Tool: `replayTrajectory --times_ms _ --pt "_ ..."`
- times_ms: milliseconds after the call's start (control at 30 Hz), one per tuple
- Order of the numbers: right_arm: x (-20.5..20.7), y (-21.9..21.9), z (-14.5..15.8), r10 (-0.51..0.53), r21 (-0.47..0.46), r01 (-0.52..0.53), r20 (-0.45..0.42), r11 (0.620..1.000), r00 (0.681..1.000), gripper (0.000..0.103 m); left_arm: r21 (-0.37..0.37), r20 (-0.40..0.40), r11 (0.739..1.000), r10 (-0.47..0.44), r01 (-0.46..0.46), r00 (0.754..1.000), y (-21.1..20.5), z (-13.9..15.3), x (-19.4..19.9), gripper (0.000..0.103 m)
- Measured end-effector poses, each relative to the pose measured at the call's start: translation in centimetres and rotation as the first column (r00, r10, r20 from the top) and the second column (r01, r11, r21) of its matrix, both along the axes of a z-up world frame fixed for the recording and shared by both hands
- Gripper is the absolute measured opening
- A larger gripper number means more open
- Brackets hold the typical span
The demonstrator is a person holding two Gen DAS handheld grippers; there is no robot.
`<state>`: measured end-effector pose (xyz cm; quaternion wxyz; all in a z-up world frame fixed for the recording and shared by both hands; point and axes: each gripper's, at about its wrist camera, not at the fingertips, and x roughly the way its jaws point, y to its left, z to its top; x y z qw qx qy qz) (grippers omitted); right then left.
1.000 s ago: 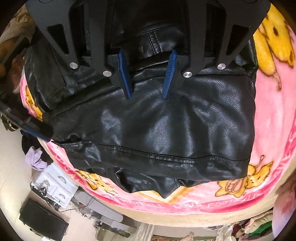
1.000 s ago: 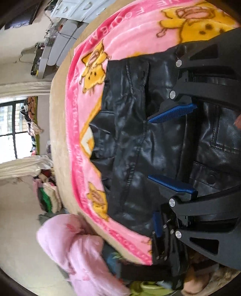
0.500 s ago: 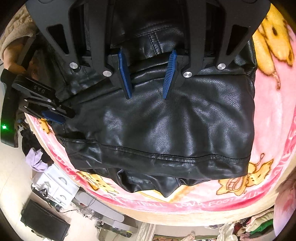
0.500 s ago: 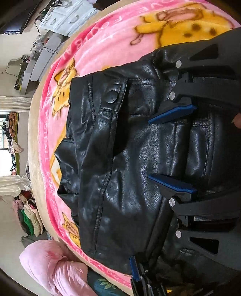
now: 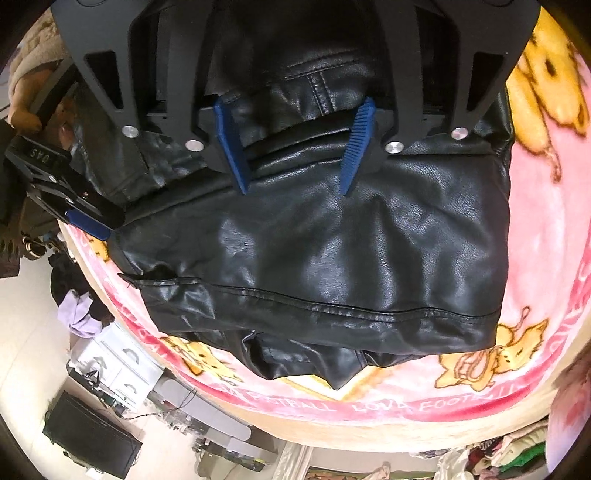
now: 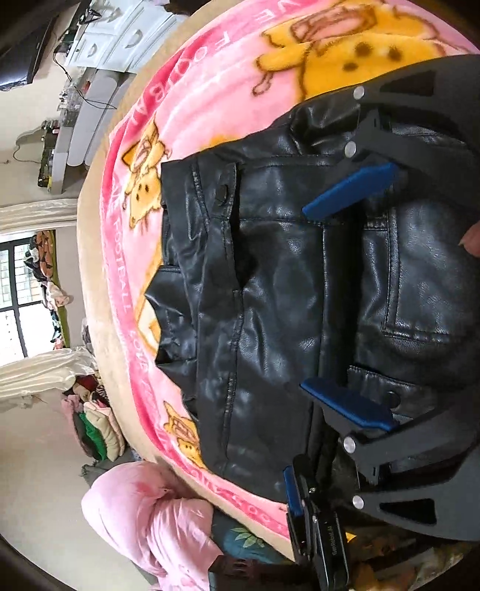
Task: Fold large clothes
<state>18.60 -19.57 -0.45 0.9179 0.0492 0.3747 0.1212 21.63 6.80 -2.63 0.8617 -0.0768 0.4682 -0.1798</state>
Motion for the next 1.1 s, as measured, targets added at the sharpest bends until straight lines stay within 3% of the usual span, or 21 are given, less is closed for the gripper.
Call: replayTrajectory --times_ms 167,367,600,1100 --pt "-0.5 0.0 0.8 -0.011 -0.001 0.011 0.027 1.000 1.000 0.095 0.005 0.010 1.000 -0.007 0.007 1.000 -0.2 0.5 -0.3 0.060" --pt "-0.8 0.0 1.1 -0.016 -0.003 0.017 0.034 1.000 0.999 0.096 0.001 0.021 1.000 0.003 -0.003 1.000 0.0 1.3 -0.5 0.070" --pt "-1.1 0.3 1.4 -0.012 -0.009 0.012 0.040 1.000 0.999 0.098 0.009 0.054 0.999 0.041 -0.041 0.998 0.6 2.6 -0.9 0.092" --pt "-2.9 1.1 3.1 -0.004 -0.010 0.005 0.082 1.000 0.997 0.098 0.038 0.114 0.995 0.090 -0.095 0.989 1.4 5.1 -2.0 0.094"
